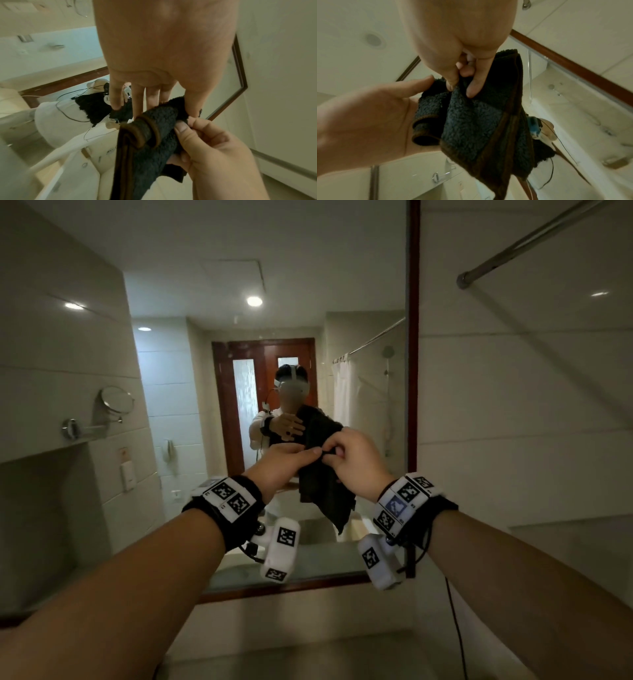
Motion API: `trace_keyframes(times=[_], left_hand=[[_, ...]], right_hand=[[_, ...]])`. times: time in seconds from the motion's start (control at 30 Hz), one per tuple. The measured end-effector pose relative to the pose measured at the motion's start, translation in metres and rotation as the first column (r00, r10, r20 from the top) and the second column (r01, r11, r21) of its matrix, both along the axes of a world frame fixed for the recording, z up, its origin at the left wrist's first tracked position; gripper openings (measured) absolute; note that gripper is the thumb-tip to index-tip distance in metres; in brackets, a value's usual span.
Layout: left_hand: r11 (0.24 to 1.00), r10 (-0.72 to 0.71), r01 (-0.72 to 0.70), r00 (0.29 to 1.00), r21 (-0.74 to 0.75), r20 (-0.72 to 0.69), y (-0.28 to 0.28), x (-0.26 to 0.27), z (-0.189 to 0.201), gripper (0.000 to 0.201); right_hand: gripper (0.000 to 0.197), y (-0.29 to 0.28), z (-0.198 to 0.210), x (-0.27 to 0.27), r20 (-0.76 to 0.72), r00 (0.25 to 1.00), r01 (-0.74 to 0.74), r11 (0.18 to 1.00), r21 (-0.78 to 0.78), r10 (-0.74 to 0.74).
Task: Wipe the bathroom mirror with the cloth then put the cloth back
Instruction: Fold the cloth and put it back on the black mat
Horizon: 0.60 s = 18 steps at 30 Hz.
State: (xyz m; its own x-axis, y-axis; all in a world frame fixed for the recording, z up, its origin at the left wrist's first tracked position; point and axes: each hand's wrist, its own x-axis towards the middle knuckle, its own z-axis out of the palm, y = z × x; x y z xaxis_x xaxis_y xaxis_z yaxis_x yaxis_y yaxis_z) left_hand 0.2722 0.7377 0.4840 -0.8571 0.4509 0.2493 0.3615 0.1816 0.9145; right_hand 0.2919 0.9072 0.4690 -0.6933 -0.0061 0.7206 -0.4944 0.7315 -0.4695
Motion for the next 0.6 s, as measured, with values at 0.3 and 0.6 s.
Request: trace_keyframes(times=[0.3, 0.6], left_hand=[[0.986, 0.107, -0.13, 0.972, 0.103, 0.208, -0.159, 0.042, -0.039, 0.032], [0.914, 0.406, -0.399, 0.885, -0.078, 0.227, -0.306, 0.022, -0.093, 0.03]], right_hand=[[0.011, -0.174, -0.045, 0.024, 0.142, 0.957, -0.25, 0.968, -0.035, 0.252], [0.024, -0.31, -0.096, -0.021, 0.401, 0.761, -0.517, 0.85, -0.1, 0.51]])
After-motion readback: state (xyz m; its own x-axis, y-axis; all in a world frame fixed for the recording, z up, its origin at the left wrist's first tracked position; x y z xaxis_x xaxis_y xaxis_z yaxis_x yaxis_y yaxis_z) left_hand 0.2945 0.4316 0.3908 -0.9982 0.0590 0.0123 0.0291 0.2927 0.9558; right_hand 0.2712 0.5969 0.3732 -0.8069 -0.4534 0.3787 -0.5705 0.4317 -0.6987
